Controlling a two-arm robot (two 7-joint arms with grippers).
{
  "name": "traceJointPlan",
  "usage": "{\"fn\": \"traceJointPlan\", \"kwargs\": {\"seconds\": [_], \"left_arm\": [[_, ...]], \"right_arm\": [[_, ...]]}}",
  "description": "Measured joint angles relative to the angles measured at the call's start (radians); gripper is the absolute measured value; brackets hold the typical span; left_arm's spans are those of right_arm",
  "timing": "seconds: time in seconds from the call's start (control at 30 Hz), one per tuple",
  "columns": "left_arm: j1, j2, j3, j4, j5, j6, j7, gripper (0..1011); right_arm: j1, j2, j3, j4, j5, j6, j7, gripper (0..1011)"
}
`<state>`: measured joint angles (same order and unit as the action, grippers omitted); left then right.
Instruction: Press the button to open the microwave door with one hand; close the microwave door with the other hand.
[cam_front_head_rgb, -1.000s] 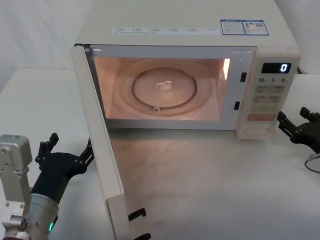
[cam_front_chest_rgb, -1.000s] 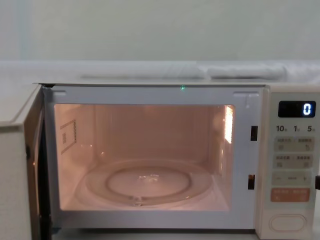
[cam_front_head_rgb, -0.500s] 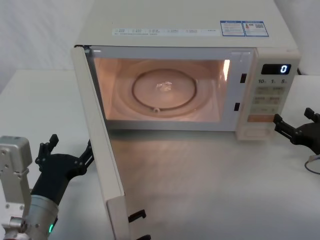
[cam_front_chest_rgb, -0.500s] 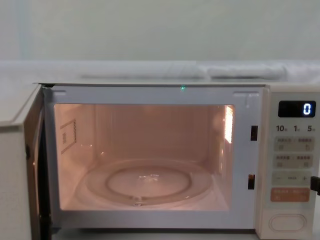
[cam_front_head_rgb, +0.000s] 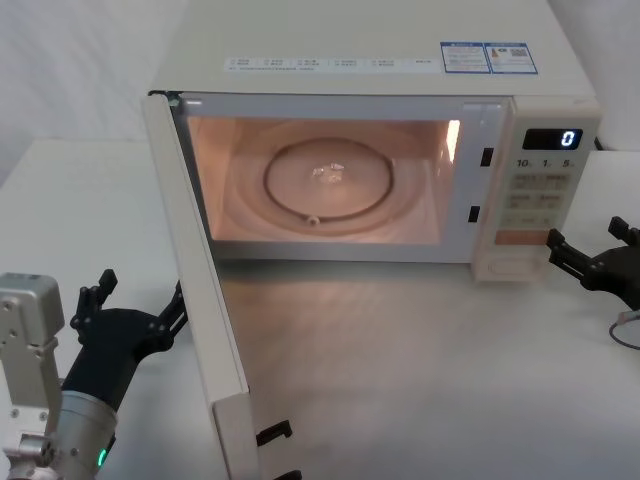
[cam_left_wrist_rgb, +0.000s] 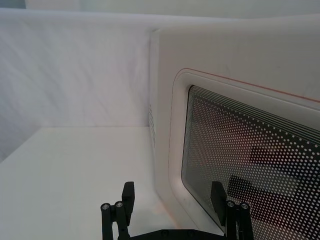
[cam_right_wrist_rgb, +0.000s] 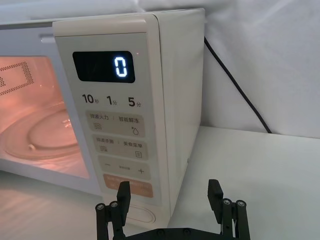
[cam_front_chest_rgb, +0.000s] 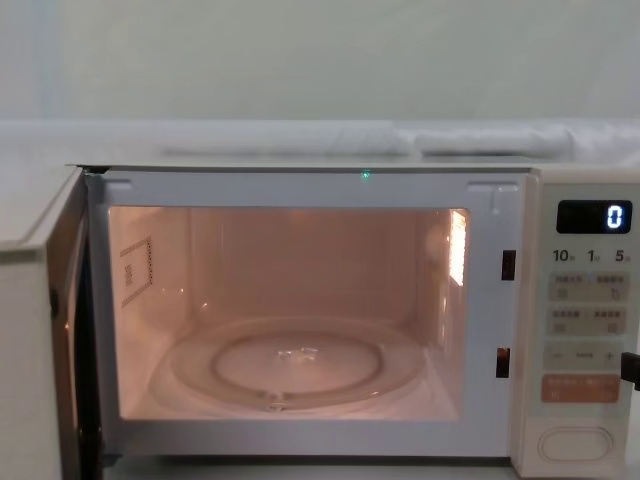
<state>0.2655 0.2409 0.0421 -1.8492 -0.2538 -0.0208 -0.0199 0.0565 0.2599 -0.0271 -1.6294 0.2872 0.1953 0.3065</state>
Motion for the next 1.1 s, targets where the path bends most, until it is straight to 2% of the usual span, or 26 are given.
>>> {"fn": "traceJointPlan", "kwargs": {"seconds": [0.53, 0.67, 0.8, 0.83, 0.87, 0.9, 0.97, 1.0, 1.1], "left_arm": [[0.0, 0.0, 0.0, 0.0, 0.0, 0.0, 0.0, 981], [0.0, 0.0, 0.0, 0.0, 0.0, 0.0, 0.0, 907], [0.0, 0.0, 0.0, 0.0, 0.0, 0.0, 0.0, 791], [0.0, 0.0, 0.0, 0.0, 0.0, 0.0, 0.0, 733], [0.0, 0.0, 0.0, 0.0, 0.0, 0.0, 0.0, 733], [0.0, 0.0, 0.0, 0.0, 0.0, 0.0, 0.0, 678], [0.0, 0.0, 0.0, 0.0, 0.0, 0.0, 0.0, 635], [0.0, 0.0, 0.0, 0.0, 0.0, 0.0, 0.0, 572], [0.0, 0.0, 0.0, 0.0, 0.0, 0.0, 0.0, 508]], "right_arm": [[0.0, 0.0, 0.0, 0.0, 0.0, 0.0, 0.0, 1002], [0.0, 0.0, 0.0, 0.0, 0.0, 0.0, 0.0, 1002], [0.0, 0.0, 0.0, 0.0, 0.0, 0.0, 0.0, 1003], [0.0, 0.0, 0.0, 0.0, 0.0, 0.0, 0.0, 1002], [0.0, 0.0, 0.0, 0.0, 0.0, 0.0, 0.0, 1002], [0.0, 0.0, 0.0, 0.0, 0.0, 0.0, 0.0, 1002], [0.0, 0.0, 0.0, 0.0, 0.0, 0.0, 0.0, 1002], [0.0, 0.0, 0.0, 0.0, 0.0, 0.0, 0.0, 1002], [0.0, 0.0, 0.0, 0.0, 0.0, 0.0, 0.0, 1002]]}}
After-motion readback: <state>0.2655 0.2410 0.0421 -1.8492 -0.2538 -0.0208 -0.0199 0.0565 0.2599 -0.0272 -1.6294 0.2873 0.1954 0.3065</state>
